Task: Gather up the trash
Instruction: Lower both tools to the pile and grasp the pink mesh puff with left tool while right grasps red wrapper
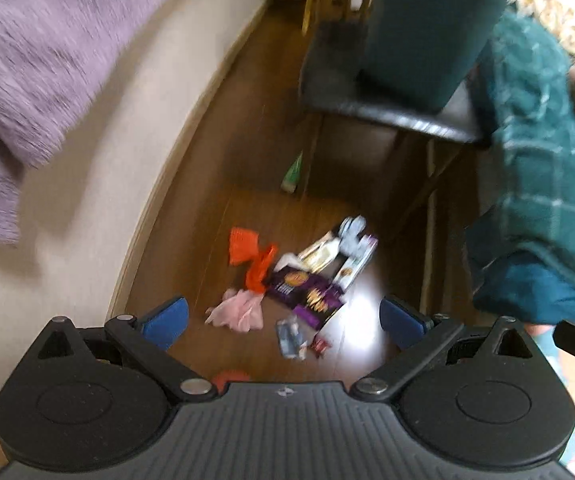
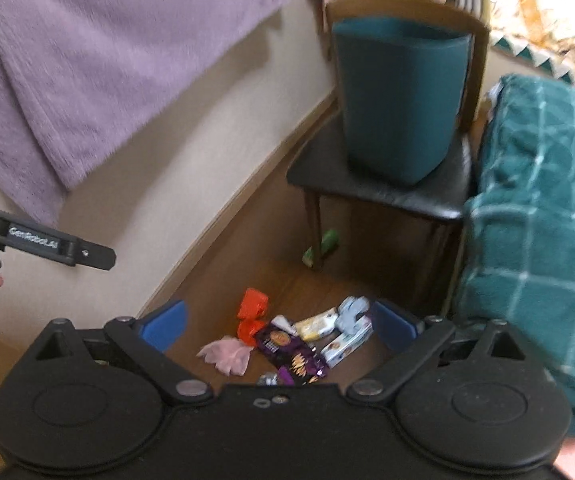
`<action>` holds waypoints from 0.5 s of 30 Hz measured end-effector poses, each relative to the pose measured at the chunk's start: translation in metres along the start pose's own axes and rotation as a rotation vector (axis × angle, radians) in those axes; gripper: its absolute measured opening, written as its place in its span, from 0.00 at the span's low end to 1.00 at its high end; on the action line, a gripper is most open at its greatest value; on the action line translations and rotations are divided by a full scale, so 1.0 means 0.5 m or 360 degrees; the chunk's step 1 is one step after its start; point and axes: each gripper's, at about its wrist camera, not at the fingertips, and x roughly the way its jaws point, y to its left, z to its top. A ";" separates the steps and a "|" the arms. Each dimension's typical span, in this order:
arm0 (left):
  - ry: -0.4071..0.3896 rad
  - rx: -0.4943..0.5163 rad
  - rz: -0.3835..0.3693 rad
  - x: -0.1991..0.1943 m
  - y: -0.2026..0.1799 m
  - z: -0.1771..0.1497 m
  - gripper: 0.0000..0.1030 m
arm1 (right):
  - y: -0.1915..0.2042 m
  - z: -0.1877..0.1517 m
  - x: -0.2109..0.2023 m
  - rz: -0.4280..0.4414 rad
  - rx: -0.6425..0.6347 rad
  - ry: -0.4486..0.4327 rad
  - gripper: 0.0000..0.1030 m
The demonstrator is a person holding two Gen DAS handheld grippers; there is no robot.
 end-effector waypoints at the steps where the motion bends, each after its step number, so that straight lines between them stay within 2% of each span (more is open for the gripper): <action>1: 0.0026 0.0022 0.0007 0.032 0.007 0.001 1.00 | -0.001 -0.007 0.032 0.0005 0.0006 0.0032 0.97; 7: 0.0210 0.0119 0.0025 0.318 0.056 -0.001 1.00 | 0.007 -0.085 0.255 -0.0055 -0.0067 0.0184 0.95; 10: 0.0286 0.0133 0.0047 0.455 0.071 -0.027 1.00 | 0.007 -0.152 0.385 -0.0075 -0.0117 0.0281 0.93; 15: 0.0432 0.0116 0.0071 0.691 0.095 -0.082 1.00 | -0.001 -0.287 0.618 -0.0054 -0.0146 0.0535 0.87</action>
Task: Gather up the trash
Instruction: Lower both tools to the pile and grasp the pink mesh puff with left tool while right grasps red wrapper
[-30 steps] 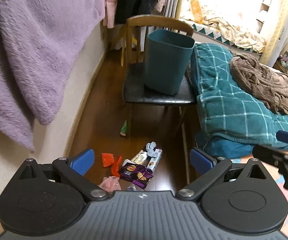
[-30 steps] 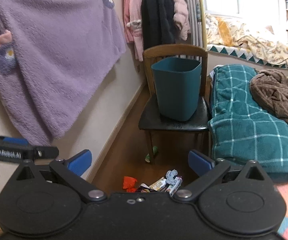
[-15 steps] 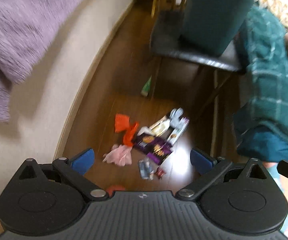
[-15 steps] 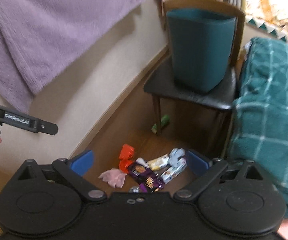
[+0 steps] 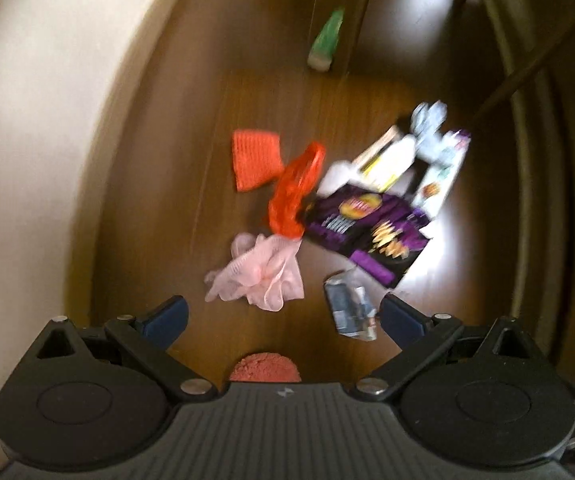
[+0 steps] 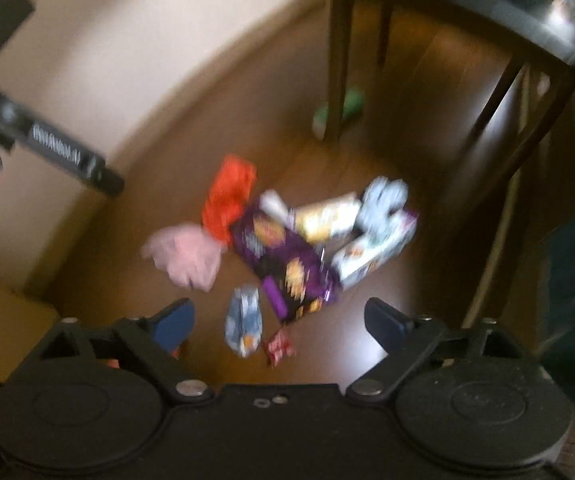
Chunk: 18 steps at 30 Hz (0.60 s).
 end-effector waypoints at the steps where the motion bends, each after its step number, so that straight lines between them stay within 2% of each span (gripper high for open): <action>1: 0.0031 -0.0028 0.0004 0.053 0.007 0.002 1.00 | 0.003 -0.013 0.046 -0.0002 -0.0024 0.0039 0.85; 6: 0.0109 -0.0043 0.0012 0.233 0.018 0.011 1.00 | 0.011 -0.069 0.255 -0.0017 -0.0146 0.0183 0.82; 10: 0.0212 -0.0020 0.0006 0.375 0.029 0.004 1.00 | 0.008 -0.109 0.373 0.0039 -0.0202 0.0256 0.79; 15: 0.0275 -0.0069 0.0023 0.487 0.042 -0.005 1.00 | 0.015 -0.154 0.506 0.0101 -0.0316 0.0299 0.71; 18: 0.0311 -0.0136 -0.0023 0.534 0.044 -0.005 1.00 | 0.016 -0.175 0.578 0.0126 -0.0331 0.0330 0.69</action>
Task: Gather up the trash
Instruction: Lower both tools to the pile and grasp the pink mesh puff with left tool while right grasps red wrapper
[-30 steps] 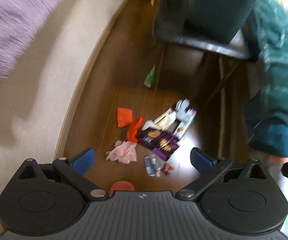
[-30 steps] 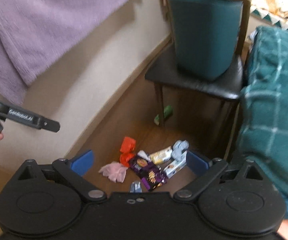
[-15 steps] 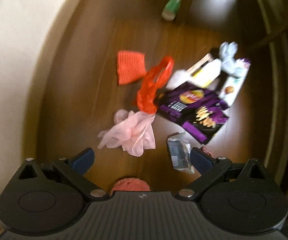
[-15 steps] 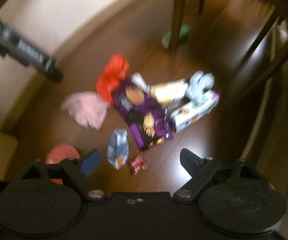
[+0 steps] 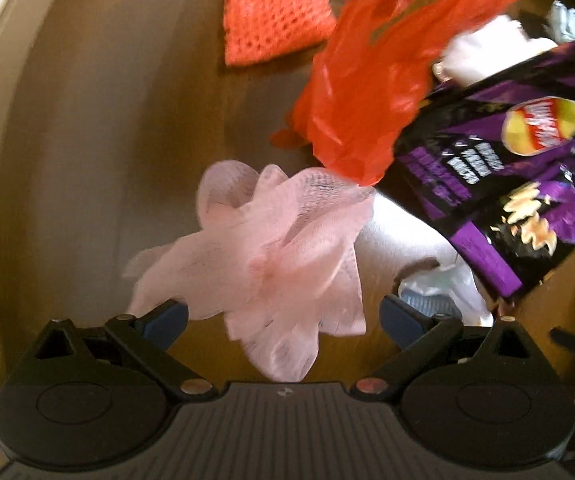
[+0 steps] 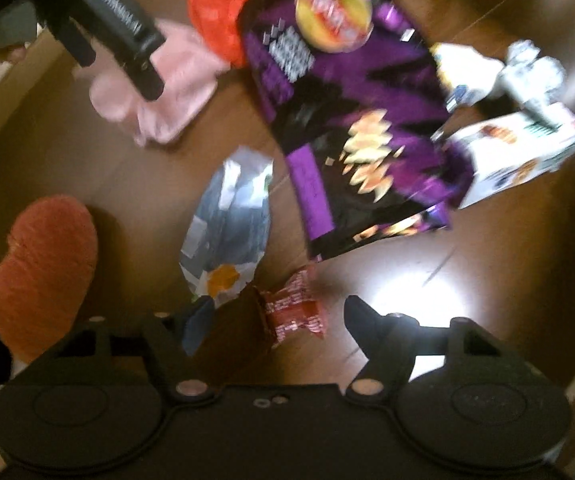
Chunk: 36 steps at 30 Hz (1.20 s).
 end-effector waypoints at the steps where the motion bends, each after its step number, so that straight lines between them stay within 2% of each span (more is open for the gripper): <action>1: 0.0026 -0.0023 -0.0024 0.018 0.001 0.005 1.00 | -0.001 0.000 0.019 0.0001 -0.0005 0.0005 0.69; 6: 0.0071 -0.0120 -0.0077 0.065 0.007 0.021 0.99 | -0.007 -0.005 0.078 -0.0045 0.0028 0.0025 0.69; 8: 0.0085 -0.0130 -0.0094 0.078 0.006 0.027 0.99 | -0.007 -0.006 0.096 -0.0049 0.0045 0.0045 0.65; 10: 0.0095 -0.0122 -0.0105 0.088 0.005 0.030 0.99 | 0.000 -0.009 0.110 -0.0055 0.0030 0.0056 0.55; 12: 0.0091 -0.0120 -0.0096 0.090 0.005 0.030 0.96 | 0.009 -0.012 0.114 -0.0085 0.0005 0.0047 0.53; 17: 0.0102 -0.0156 -0.0108 0.087 0.019 0.026 0.55 | 0.015 -0.018 0.113 -0.0107 0.0011 0.0040 0.44; 20: 0.0090 -0.0168 -0.0117 0.082 0.028 0.018 0.40 | 0.015 -0.024 0.097 -0.0123 0.0032 0.0022 0.42; 23: 0.0078 -0.0147 -0.0097 0.074 0.032 0.003 0.32 | 0.014 -0.031 0.074 -0.0122 0.0052 -0.0001 0.41; 30: 0.0035 -0.0078 -0.0060 -0.015 0.006 -0.045 0.29 | -0.011 -0.051 -0.047 -0.0121 0.0148 -0.0068 0.39; 36: -0.0049 -0.0023 -0.0105 -0.178 -0.026 -0.063 0.29 | -0.021 -0.044 -0.196 -0.0124 0.0232 -0.0237 0.38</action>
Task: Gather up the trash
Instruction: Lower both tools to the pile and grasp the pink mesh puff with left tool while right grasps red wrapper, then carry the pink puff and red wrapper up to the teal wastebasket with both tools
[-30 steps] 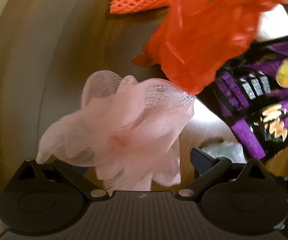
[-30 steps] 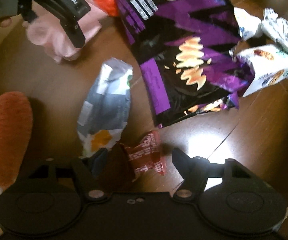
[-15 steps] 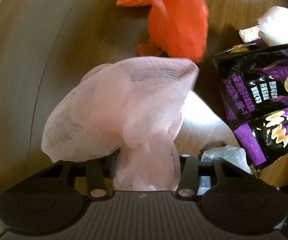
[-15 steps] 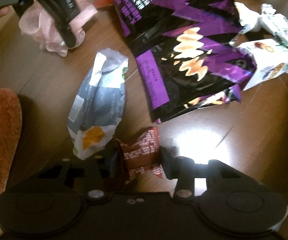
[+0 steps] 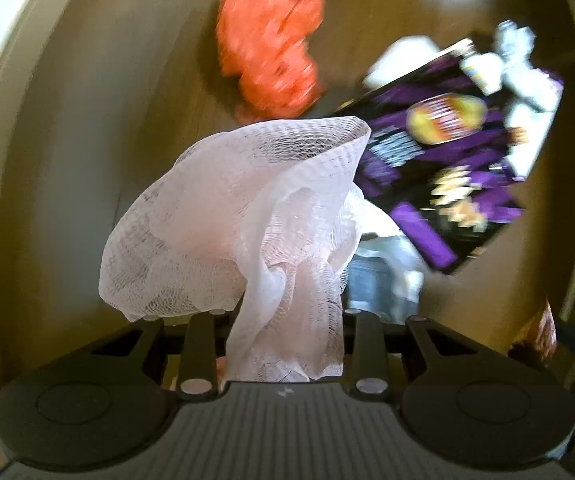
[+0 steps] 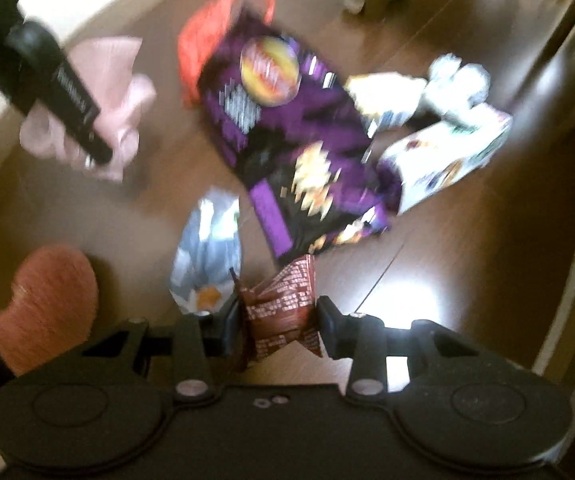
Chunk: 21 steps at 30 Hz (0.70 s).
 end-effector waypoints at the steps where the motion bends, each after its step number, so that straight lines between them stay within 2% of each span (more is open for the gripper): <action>1: -0.0020 0.0015 -0.0012 -0.034 -0.012 -0.003 0.29 | 0.000 0.007 -0.008 0.0003 0.0011 -0.0024 0.38; 4: -0.0074 0.0073 -0.0016 -0.128 -0.043 -0.004 0.29 | -0.005 0.042 -0.103 -0.0001 0.0055 -0.0116 0.38; 10: -0.0182 0.0137 -0.0099 -0.338 -0.108 0.004 0.29 | -0.031 0.126 -0.282 -0.0008 0.0200 -0.0322 0.38; 18: -0.0370 0.0253 -0.0177 -0.623 -0.206 0.031 0.29 | -0.076 0.233 -0.577 -0.0042 0.0385 -0.0609 0.38; 21: -0.0440 0.0281 -0.0216 -0.719 -0.236 0.047 0.29 | -0.086 0.263 -0.683 -0.0069 0.0397 -0.0705 0.38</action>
